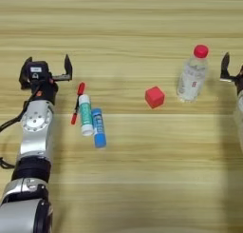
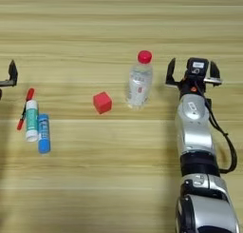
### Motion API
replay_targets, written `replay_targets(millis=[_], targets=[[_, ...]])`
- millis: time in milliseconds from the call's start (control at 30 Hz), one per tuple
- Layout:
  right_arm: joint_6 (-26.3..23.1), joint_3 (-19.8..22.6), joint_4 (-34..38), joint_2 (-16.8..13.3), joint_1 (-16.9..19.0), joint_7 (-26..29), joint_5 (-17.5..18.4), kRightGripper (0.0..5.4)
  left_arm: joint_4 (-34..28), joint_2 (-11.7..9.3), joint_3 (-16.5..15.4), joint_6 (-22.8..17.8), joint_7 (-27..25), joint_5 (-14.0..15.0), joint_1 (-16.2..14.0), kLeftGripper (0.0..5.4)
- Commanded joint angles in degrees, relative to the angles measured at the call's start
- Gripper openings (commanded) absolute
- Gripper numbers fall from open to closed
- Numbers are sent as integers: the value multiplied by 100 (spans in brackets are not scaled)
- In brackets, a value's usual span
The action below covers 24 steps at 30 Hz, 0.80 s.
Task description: Move the objects on the table
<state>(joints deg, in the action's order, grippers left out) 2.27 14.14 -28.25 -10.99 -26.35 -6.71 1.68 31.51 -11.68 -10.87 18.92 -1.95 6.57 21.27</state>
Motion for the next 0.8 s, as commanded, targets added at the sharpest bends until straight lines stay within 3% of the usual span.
replay_targets(millis=[33,233,433,533,633,800], targets=[[-203,42,-2,-6,-177,67,169,537,-266,-55,100,-346,-54,-130,-171,540],[-281,4,70,34,-167,57,214,537,-952,-217,226,-964,-276,-216,-612,540],[-340,-45,172,81,-145,10,223,537,-2556,-231,396,-1944,-589,-105,-1557,540],[-369,-55,223,113,-140,2,229,537,-3208,-310,319,-2318,-674,-80,-1943,540],[-397,-67,259,131,-139,13,236,537,-3356,-423,173,-2404,-660,-148,-1947,540],[-395,-73,291,163,-140,85,290,537,-2724,-737,-21,-2163,-483,-495,-1819,540]])
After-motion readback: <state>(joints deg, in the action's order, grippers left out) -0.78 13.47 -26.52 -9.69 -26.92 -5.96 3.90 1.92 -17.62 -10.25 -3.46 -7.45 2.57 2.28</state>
